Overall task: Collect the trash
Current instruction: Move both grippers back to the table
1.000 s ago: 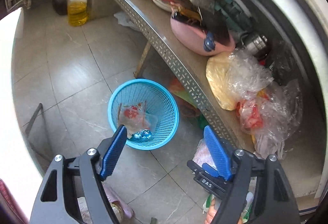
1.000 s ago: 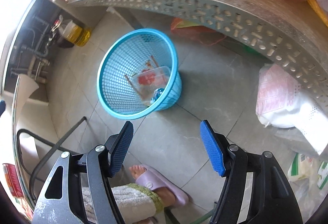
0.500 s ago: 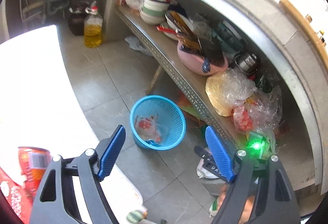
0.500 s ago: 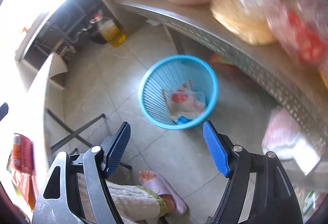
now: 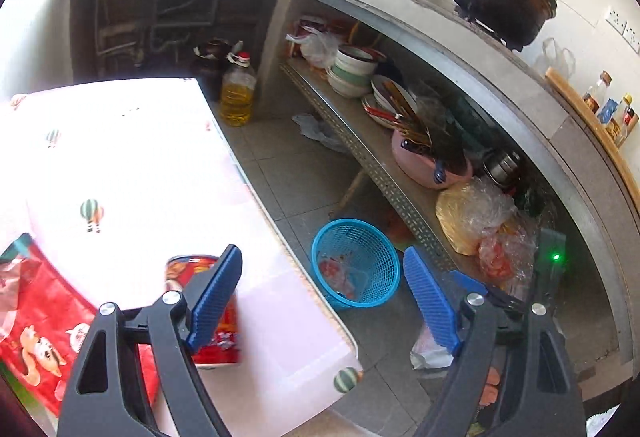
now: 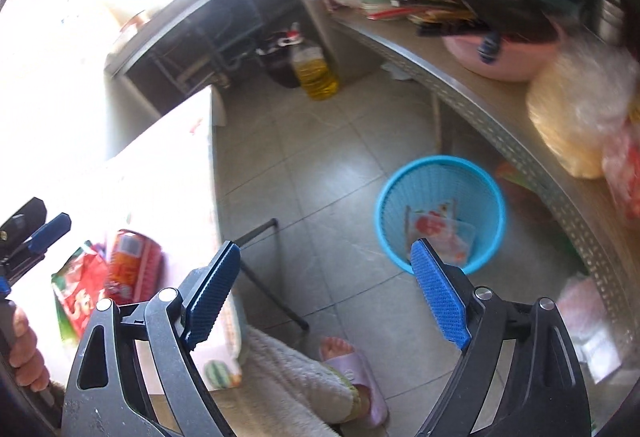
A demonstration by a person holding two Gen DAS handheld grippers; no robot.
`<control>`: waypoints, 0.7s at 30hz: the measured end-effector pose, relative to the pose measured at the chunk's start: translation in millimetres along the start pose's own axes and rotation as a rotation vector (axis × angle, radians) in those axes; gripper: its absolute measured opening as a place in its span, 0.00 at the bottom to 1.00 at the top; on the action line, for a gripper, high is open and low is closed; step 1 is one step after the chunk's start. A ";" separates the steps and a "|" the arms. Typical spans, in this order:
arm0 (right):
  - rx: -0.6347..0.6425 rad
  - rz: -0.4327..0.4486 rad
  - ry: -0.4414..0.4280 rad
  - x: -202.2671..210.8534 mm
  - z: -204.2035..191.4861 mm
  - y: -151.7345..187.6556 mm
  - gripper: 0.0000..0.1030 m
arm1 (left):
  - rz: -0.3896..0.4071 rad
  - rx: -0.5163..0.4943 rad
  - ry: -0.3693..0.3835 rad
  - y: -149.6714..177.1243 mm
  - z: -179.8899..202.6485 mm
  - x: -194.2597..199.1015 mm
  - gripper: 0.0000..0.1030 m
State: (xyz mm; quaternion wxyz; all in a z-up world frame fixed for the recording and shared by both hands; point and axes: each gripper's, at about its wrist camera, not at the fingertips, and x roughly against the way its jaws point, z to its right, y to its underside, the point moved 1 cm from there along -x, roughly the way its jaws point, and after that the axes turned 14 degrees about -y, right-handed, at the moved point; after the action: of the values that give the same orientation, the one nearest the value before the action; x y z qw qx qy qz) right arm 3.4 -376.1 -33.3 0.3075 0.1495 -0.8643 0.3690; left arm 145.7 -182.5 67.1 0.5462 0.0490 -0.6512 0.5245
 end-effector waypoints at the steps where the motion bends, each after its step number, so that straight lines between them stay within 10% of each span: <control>1: 0.011 -0.003 -0.011 -0.6 -5.4 -1.0 0.81 | 0.000 0.011 0.005 0.5 -5.6 1.8 0.78; 21: 0.222 -0.072 -0.162 -25.7 -113.2 -14.0 0.81 | 0.083 0.163 -0.071 14.6 -90.9 57.2 0.78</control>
State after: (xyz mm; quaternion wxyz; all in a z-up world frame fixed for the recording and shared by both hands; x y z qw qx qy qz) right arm 77.5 -302.2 18.8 0.2315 0.2430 -0.8342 0.4376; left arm 173.6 -80.0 88.2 0.4948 0.0849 -0.6269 0.5958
